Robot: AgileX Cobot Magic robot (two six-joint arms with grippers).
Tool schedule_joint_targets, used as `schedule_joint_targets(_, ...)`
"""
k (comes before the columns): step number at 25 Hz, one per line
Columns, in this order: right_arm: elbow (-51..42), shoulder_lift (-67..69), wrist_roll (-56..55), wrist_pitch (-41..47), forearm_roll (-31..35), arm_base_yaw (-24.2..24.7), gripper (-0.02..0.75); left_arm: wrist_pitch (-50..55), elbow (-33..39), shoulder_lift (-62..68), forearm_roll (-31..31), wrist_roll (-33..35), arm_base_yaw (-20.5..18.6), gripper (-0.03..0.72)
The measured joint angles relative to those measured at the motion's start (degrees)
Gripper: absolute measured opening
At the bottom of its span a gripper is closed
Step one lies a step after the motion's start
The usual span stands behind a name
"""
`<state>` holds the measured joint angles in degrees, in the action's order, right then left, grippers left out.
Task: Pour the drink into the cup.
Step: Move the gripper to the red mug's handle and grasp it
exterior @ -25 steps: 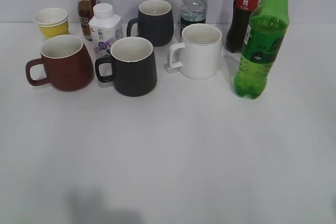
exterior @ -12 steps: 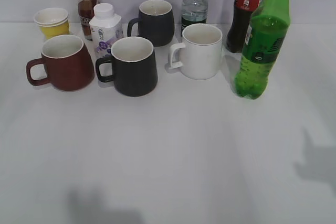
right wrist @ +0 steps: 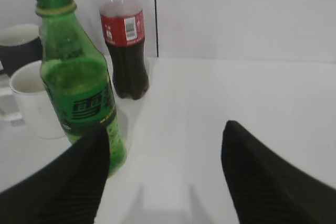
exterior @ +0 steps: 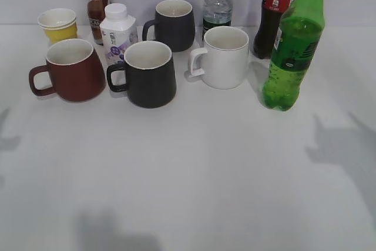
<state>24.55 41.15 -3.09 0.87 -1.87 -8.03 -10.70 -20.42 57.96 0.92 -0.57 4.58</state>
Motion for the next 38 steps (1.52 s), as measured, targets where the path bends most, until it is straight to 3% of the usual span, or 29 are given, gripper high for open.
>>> schedule_joint_targets(8,0.0,12.7,0.0,-9.5,-0.4,0.0,0.501,-19.2,0.0,20.2,1.4,0.0,0.0,0.254)
schedule_joint_targets(13,-0.1,17.8,0.0,-11.8,-0.4,-1.9,0.501,-20.6,0.0,25.8,1.4,0.0,0.2,0.255)
schedule_joint_targets(17,-1.1,22.1,0.0,-14.2,-0.4,-6.2,0.501,-19.1,0.0,26.0,1.5,0.0,3.2,0.266)
schedule_joint_targets(23,-6.4,29.6,0.0,-29.0,-0.2,-8.6,0.501,-18.4,2.1,26.0,2.4,0.0,7.9,0.325)
schedule_joint_targets(27,-6.8,33.9,0.0,-34.2,-0.1,-8.7,0.501,-29.6,6.6,26.0,6.2,0.0,8.1,0.349)
schedule_joint_targets(38,-6.8,34.6,0.1,-40.5,7.3,-8.7,0.501,-51.3,7.5,36.6,4.2,0.0,8.1,0.351)
